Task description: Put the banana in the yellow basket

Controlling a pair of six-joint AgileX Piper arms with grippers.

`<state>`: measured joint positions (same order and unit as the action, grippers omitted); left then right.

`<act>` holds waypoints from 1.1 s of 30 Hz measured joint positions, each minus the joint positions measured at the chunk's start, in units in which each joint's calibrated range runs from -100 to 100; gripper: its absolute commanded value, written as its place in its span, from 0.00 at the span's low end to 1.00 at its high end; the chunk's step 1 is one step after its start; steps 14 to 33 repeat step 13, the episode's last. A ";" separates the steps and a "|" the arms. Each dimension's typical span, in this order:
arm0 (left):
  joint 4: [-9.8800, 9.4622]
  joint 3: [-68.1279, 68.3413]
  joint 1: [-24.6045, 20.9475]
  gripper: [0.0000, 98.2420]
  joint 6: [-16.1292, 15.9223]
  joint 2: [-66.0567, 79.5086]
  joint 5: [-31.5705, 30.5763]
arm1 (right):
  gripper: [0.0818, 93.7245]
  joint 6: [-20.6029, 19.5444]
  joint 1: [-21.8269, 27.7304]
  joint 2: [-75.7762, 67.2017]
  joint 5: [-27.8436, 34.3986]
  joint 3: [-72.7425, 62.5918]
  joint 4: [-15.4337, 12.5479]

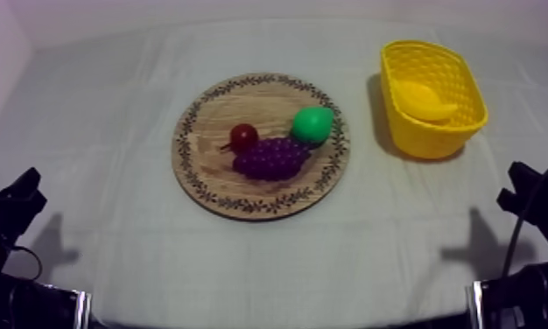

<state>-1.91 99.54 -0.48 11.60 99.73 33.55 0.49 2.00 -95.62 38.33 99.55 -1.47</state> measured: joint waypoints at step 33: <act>0.00 0.00 0.00 0.00 0.00 0.00 0.00 | 0.00 13.43 0.54 0.00 -0.25 0.07 0.06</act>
